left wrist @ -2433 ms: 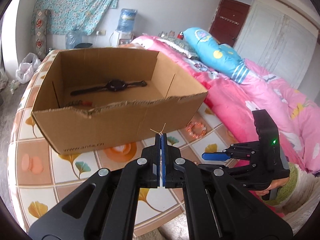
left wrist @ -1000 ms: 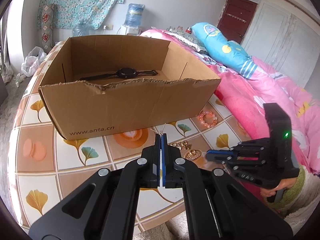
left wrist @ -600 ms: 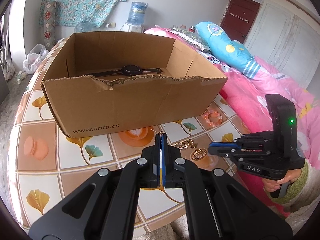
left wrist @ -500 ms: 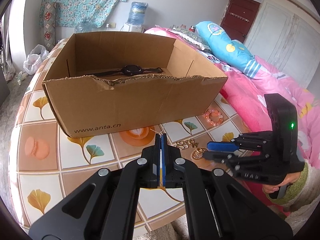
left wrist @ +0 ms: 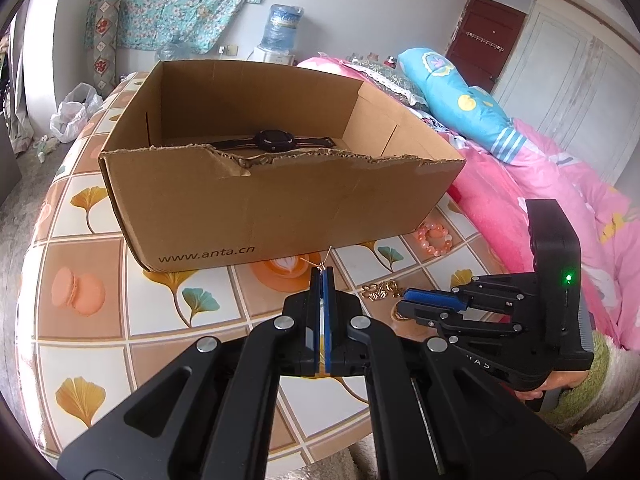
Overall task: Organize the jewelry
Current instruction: 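Carry the charm and ring over the box and open both grippers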
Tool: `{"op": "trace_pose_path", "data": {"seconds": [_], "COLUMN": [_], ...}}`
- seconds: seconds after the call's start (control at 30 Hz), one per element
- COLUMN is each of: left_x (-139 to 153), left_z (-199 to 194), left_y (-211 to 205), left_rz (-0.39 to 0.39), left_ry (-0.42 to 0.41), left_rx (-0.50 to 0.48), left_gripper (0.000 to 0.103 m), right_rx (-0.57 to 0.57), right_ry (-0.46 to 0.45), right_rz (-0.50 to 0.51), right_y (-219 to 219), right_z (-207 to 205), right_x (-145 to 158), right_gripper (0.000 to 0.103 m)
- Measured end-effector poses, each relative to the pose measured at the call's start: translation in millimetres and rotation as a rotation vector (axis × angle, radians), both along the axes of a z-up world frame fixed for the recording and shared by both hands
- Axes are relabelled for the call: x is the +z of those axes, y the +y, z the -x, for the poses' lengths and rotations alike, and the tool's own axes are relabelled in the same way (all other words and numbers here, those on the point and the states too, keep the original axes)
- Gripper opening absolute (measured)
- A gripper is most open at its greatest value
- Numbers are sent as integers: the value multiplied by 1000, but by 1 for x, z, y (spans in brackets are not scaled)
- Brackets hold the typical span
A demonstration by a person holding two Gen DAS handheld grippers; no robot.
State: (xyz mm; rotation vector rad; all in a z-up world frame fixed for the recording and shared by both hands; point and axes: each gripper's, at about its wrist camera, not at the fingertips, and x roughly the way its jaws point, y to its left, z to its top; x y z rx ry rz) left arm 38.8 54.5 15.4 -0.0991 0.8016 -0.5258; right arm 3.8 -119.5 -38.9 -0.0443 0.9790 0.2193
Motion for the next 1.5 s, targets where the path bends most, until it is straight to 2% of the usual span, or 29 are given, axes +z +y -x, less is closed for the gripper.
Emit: {"op": "trace_pose_path", "data": {"seconds": [0.13,0.4,0.5,0.7,0.83,0.9,0.97,1.07,1.23,1.4,1.47,1.5], "left_x": [4,15,28,70,96,104,103,94,66,37,30,28], "left_z": [3,9,13,10,-5,-21,-39,-73,-128,-167,-176,-178], "left_y": [3,6,6,7,5,1,-4,-11,-23,-32,-33,-32], "left_rz": [3,7,16,83,114,135,135,135,102,54,48,42], "left_ry": [-13,-28,-58,-129,-178,-178,-150,-70,78,184,219,225], "left_rx": [2,13,4,-44,-70,-93,-100,-88,-58,-32,-25,-16], "left_gripper": [0,0,0,0,0,0,0,0,0,1,6,14], "right_rx": [-26,-26,-35,-25,1,4,10,11,13,-1,0,-4], "right_ry": [6,-27,-60,-209,-312,-325,-311,-220,-65,9,18,18], "right_rz": [-41,-54,-63,-107,-137,-155,-170,-208,-197,-184,-182,-183], "right_y": [-5,-17,-22,-24,-25,-27,-29,-34,-26,-28,-30,-32], "right_z": [0,9,16,22,7,-10,-27,-67,-126,-165,-174,-176], "right_x": [1,18,36,99,140,149,151,142,115,97,93,92], "right_gripper": [10,10,10,10,11,11,11,11,11,11,11,12]}}
